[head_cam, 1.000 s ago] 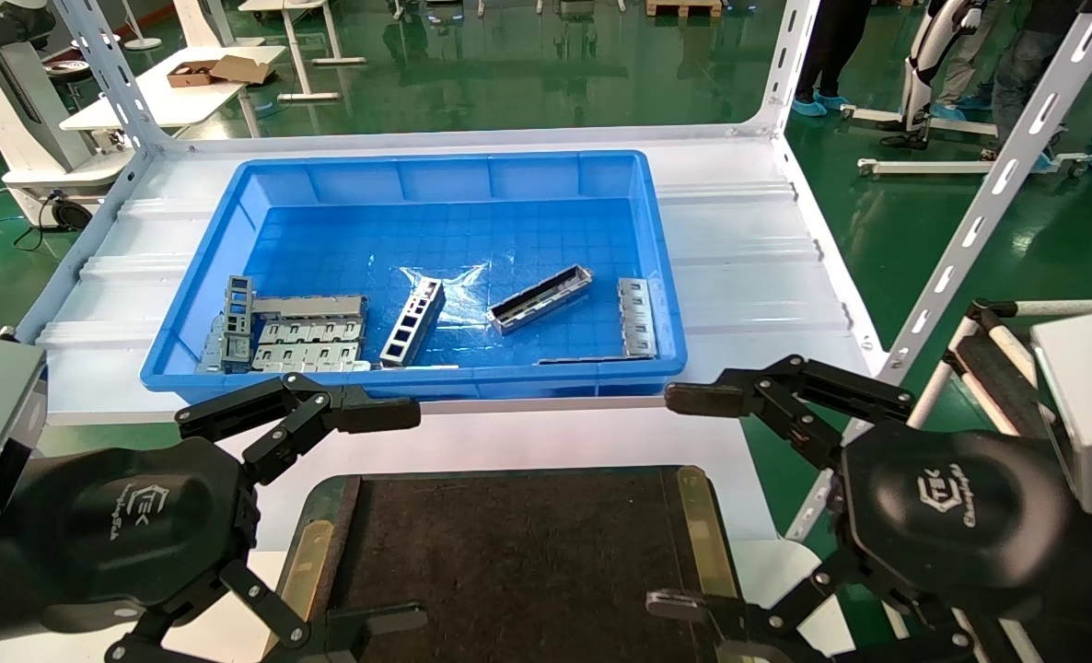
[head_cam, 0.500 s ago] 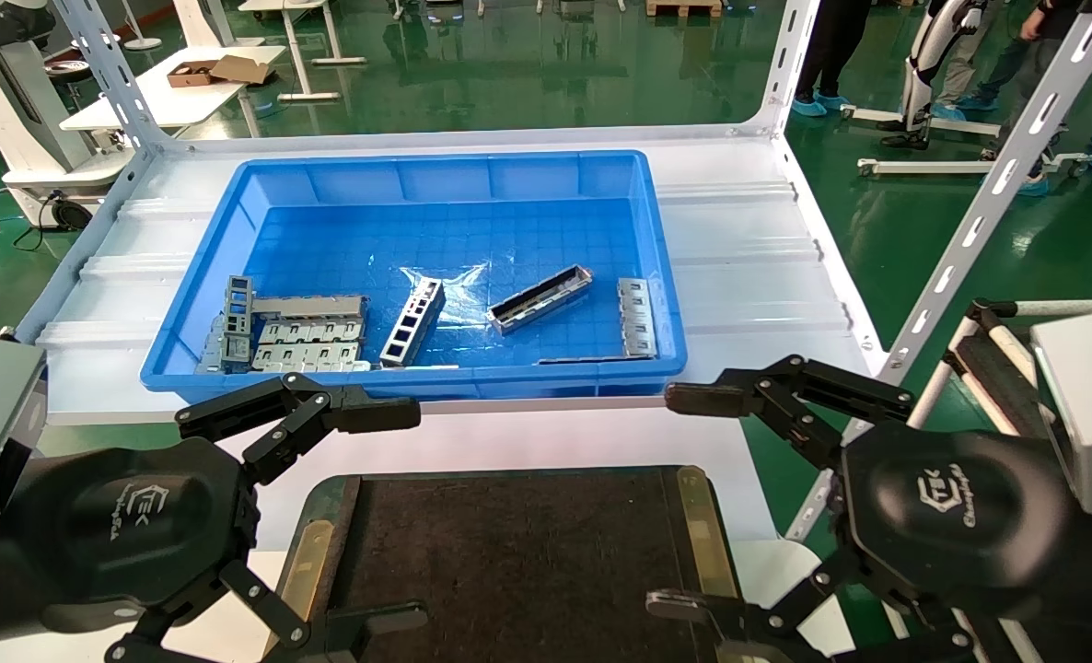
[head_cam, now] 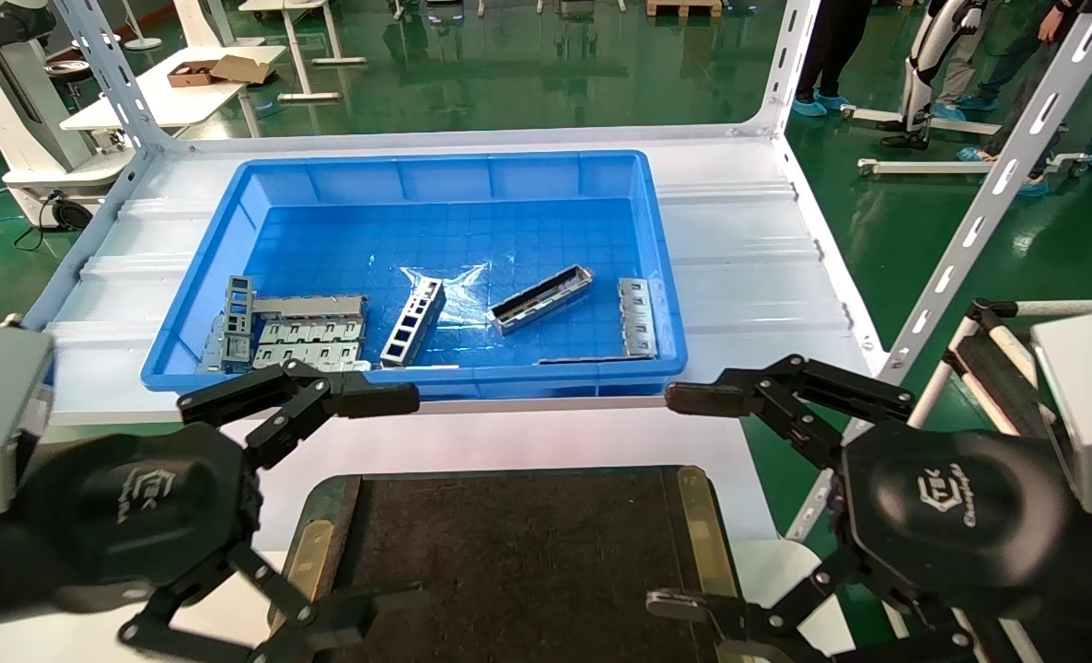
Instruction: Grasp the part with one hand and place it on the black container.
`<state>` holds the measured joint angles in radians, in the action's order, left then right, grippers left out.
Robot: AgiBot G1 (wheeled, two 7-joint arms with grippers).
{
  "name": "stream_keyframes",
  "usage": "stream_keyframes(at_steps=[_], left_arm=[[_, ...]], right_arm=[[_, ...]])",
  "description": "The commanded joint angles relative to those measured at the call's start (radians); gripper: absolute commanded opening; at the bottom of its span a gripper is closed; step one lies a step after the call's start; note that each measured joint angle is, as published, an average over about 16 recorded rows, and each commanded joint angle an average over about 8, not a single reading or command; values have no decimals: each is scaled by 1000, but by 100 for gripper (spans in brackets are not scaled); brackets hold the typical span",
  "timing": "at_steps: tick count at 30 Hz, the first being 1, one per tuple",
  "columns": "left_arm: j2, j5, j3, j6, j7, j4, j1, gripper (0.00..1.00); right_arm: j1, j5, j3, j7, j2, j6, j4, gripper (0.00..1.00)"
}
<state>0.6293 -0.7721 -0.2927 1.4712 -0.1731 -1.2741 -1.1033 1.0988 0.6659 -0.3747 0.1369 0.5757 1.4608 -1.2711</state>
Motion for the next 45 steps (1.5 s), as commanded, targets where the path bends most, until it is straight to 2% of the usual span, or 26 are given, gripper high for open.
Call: stream_keyframes(at_steps=[1,8,17,31,45], left_arm=[[3,-10,-2,-7,2,1,-5,100],[63,-102,-37,-58,22,44,-61,100],[199,-262,-108,-152,48,185,-192,100],[477,-484,-210,-360,104,548,-414,100],[683,-595,-266,-516,218,935,-556,100]], right_arm=[[0,0,0,0,0,0,0,100],[0,0,0,0,0,0,0,100],[0,0,0,0,0,0,0,100],[0,0,0,0,0,0,0,100],[0,0,-1,0,0,0,0,100]])
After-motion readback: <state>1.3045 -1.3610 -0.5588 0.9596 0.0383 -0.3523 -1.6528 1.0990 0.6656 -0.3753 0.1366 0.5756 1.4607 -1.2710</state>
